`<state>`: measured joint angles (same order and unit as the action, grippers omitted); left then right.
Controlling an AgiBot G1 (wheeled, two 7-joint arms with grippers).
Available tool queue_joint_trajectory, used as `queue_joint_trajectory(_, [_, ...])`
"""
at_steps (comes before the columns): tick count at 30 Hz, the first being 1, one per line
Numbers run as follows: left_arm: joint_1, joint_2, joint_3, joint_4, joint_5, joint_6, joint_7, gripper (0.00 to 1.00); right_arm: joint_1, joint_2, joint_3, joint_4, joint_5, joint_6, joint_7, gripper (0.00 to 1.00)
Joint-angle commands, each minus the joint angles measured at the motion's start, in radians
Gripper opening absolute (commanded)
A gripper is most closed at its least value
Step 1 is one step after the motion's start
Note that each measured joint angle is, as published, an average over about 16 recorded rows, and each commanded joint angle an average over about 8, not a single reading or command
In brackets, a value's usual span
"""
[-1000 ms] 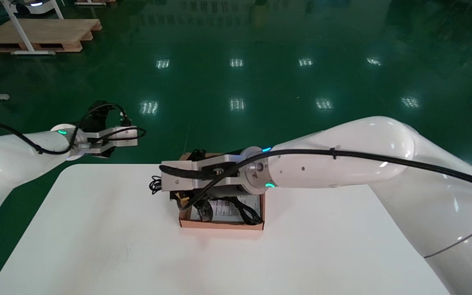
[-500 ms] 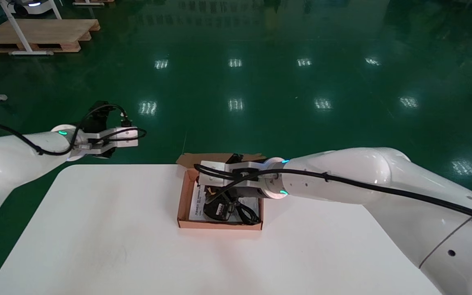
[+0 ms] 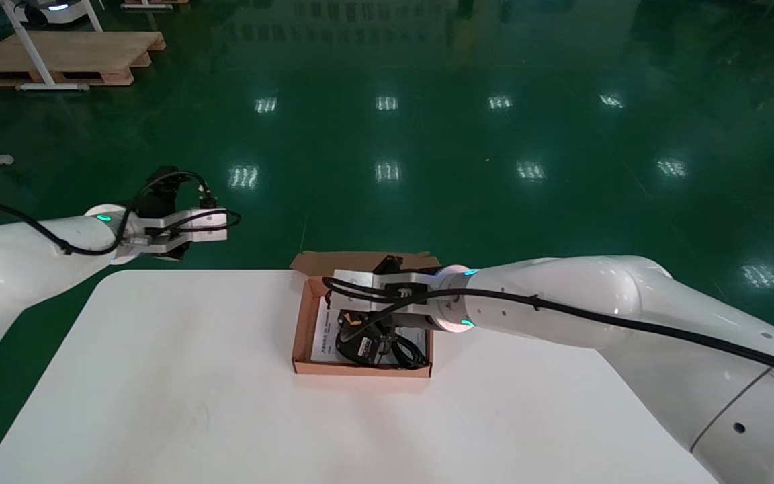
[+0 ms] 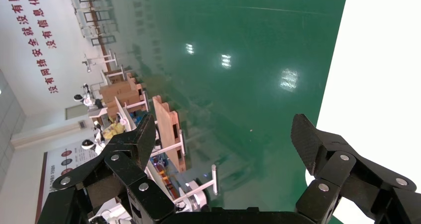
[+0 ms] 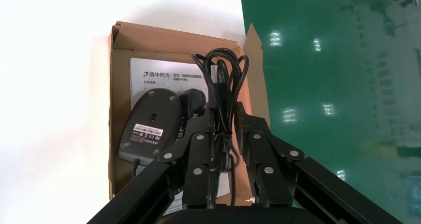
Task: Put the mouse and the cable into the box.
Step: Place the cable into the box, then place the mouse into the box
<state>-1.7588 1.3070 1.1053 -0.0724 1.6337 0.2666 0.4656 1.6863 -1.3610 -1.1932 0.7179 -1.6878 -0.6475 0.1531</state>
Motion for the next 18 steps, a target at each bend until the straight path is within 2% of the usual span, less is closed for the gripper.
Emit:
queue_joint_trajectory(1, [0.000,0.000,0.000,0.000,0.000,0.000,0.000,1.00,0.000,0.000,0.003,0.001,0.000,-0.002,0.001,1.00])
queue_joint_trajectory(18, [0.000,0.000,-0.001,0.000,-0.001,0.001,0.001,1.00,0.000,0.003,0.018,0.006,0.000,-0.018,0.004,1.00])
